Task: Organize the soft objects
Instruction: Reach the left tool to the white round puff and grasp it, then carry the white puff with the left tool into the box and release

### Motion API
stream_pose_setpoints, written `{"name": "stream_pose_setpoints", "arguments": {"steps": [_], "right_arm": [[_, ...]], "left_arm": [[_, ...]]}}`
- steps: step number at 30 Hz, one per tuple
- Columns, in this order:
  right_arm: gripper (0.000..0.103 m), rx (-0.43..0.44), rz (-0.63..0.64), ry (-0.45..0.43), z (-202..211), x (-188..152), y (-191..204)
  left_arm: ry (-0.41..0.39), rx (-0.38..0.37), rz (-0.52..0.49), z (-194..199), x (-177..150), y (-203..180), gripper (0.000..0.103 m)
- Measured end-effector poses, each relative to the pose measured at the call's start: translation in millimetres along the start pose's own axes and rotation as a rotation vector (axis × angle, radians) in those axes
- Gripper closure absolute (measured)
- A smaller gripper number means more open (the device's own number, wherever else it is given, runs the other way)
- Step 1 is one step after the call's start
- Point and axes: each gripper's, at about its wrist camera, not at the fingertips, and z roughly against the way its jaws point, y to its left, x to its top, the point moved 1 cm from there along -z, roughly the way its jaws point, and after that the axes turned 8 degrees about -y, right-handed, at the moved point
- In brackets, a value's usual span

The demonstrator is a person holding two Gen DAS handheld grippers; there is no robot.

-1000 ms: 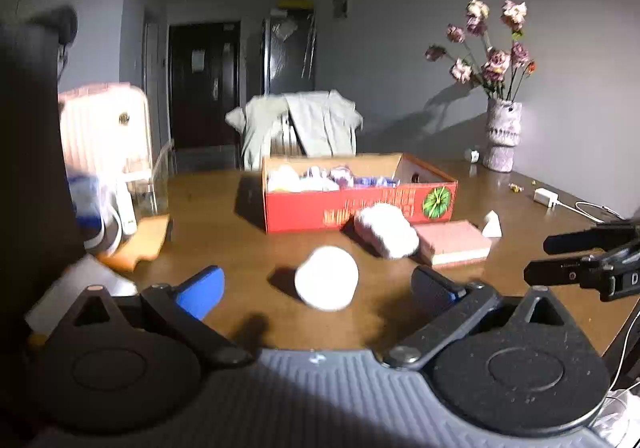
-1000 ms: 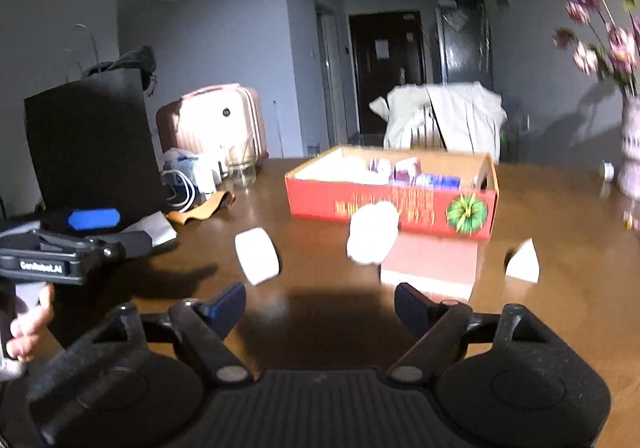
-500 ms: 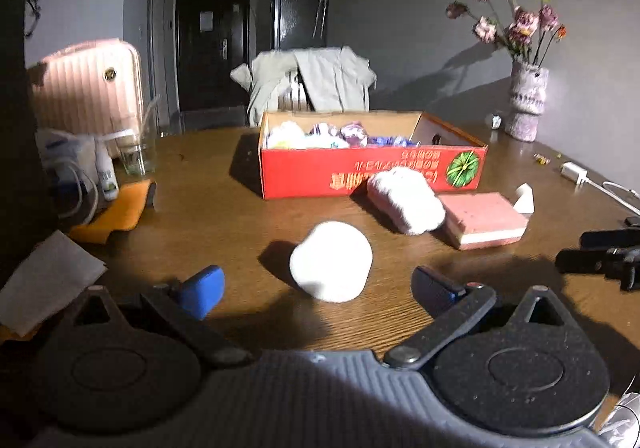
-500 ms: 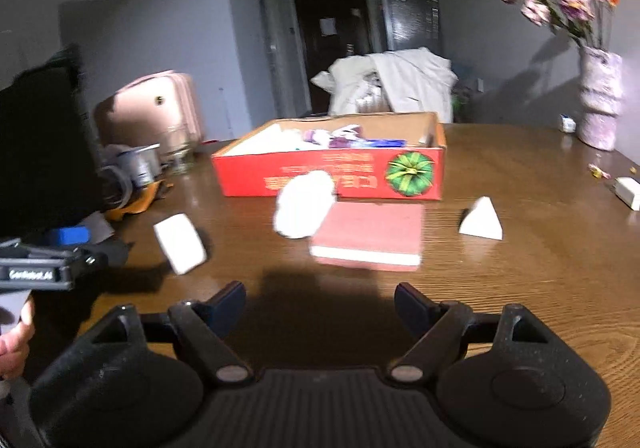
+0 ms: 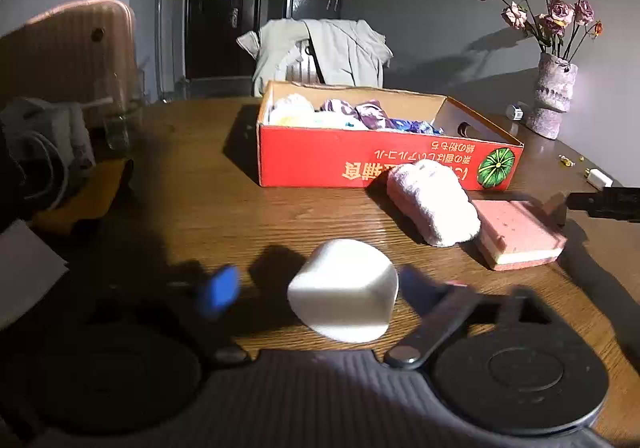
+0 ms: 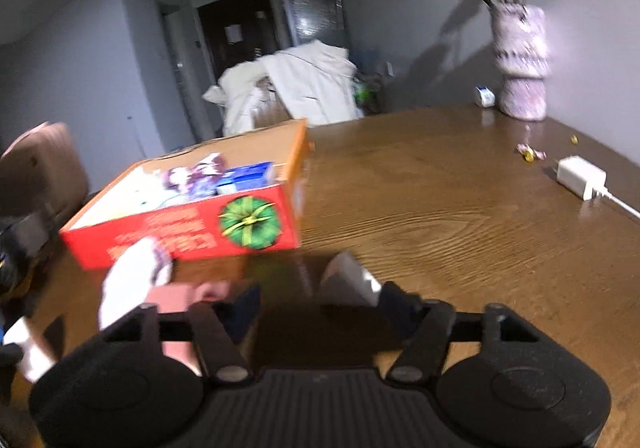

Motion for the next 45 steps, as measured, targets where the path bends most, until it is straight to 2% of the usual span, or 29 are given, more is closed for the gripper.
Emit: {"name": "stream_pose_setpoints", "arguments": {"steps": [1, 2, 3, 8, 15, 24, 33, 36, 40, 42, 45], "right_arm": [[0.047, -0.003, -0.010, 0.007, -6, 0, -3], [0.052, 0.001, -0.021, 0.016, -12, 0, -5], [0.060, 0.007, -0.033, 0.020, -16, 0, -7], [0.083, 0.008, -0.036, 0.034, -26, -3, -8], [0.087, 0.033, -0.057, 0.007, -15, -4, -7], [0.087, 0.142, -0.023, -0.077, 57, -4, 20], [0.087, 0.180, -0.015, -0.091, 71, 0, 28], [0.087, 0.226, -0.008, -0.100, 70, 12, 35], [0.087, 0.294, 0.048, -0.102, 49, 49, 49], [0.087, 0.311, 0.065, -0.094, 25, 73, 55], [0.086, 0.322, 0.082, -0.055, -27, 107, 64]], "left_arm": [[0.007, -0.018, 0.010, -2, 0, 1, 0.042], [0.016, -0.031, 0.020, -4, -1, 1, 0.045], [0.014, -0.033, 0.023, -5, -1, 1, 0.046], [0.003, -0.036, 0.016, -4, -2, -1, 0.047], [-0.014, -0.034, 0.029, 9, 2, 0, 0.047], [-0.130, -0.071, -0.005, 55, 22, -13, 0.047], [-0.149, -0.096, -0.006, 54, 32, -19, 0.047], [-0.159, -0.124, -0.008, 40, 48, -21, 0.046], [-0.153, -0.182, -0.010, 0, 88, -28, 0.046], [-0.134, -0.206, 0.003, -31, 113, -32, 0.046], [-0.051, -0.234, 0.042, -94, 148, -37, 0.046]]}}
